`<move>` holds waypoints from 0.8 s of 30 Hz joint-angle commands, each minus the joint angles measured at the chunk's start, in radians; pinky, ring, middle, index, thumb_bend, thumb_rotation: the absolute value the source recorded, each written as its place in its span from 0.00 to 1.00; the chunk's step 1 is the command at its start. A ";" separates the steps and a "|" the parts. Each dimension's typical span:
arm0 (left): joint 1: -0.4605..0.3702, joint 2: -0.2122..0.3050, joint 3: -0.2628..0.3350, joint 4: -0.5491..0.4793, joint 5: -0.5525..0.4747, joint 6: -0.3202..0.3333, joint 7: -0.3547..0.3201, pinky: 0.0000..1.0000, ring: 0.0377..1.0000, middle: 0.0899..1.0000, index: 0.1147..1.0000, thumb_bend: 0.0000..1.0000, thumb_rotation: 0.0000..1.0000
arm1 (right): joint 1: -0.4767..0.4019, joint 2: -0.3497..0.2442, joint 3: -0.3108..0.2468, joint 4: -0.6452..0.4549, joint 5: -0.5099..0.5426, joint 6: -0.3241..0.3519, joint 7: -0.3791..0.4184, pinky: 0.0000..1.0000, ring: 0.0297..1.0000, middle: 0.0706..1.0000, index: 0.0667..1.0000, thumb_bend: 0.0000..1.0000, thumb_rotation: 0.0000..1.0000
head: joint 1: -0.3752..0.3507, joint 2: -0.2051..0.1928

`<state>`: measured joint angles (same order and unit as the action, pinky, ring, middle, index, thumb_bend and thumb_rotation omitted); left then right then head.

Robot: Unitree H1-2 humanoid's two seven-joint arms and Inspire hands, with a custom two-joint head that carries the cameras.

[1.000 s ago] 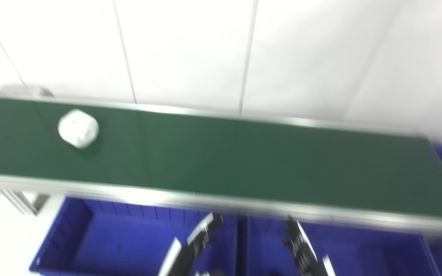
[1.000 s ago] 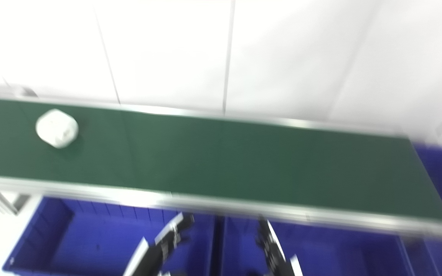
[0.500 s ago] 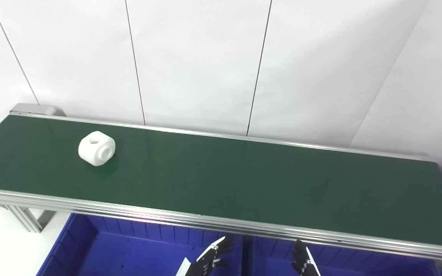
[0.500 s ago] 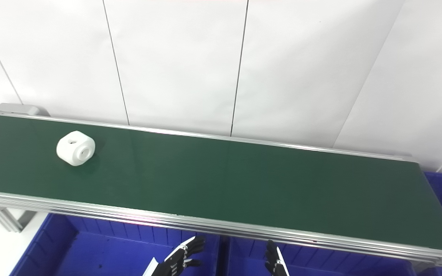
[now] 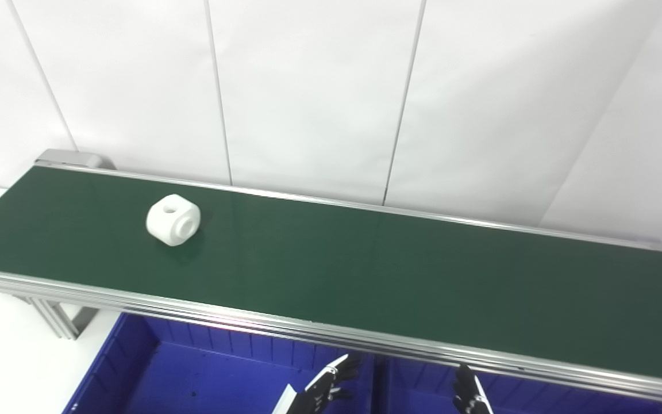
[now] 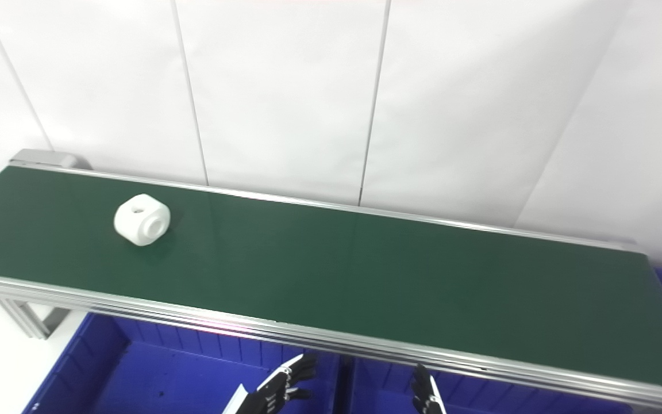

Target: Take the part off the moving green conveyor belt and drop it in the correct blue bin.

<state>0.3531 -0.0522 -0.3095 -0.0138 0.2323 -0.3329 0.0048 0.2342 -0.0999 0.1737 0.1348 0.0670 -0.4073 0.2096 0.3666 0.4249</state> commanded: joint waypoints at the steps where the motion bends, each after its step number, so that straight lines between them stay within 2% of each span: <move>1: -0.015 -0.028 -0.014 -0.019 0.019 -0.019 0.012 0.75 0.86 0.89 0.85 0.93 0.73 | -0.016 -0.006 -0.006 -0.015 0.013 -0.054 0.018 1.00 1.00 1.00 1.00 1.00 1.00 | 0.001 0.003; 7: -0.014 -0.027 -0.014 -0.023 0.017 -0.015 0.006 0.75 0.87 0.89 0.85 0.93 0.71 | -0.019 -0.008 -0.008 -0.009 0.022 -0.050 0.028 1.00 1.00 1.00 1.00 1.00 1.00 | 0.004 0.005; 18: -0.011 -0.024 -0.023 -0.047 0.010 -0.007 -0.004 0.76 0.87 0.90 0.85 0.92 0.67 | -0.021 -0.001 -0.007 -0.021 0.017 -0.039 0.024 1.00 1.00 1.00 1.00 1.00 1.00 | 0.005 0.034; 22: 0.011 -0.023 -0.039 -0.093 0.004 -0.018 -0.010 0.76 0.87 0.89 0.86 0.93 0.67 | -0.026 0.002 -0.004 -0.020 0.009 -0.043 0.022 1.00 1.00 1.00 1.00 1.00 1.00 | 0.016 0.038; 24: 0.027 -0.027 -0.045 -0.151 -0.008 -0.028 -0.009 0.77 0.87 0.88 0.85 0.93 0.65 | -0.030 0.002 -0.003 -0.017 0.013 -0.044 0.025 1.00 1.00 1.00 1.00 1.00 1.00 | 0.030 0.042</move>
<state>0.3690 -0.0504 -0.3243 -0.1059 0.2403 -0.3188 -0.0045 0.2215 -0.1034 0.1723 0.1395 0.0724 -0.4072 0.2260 0.3971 0.4663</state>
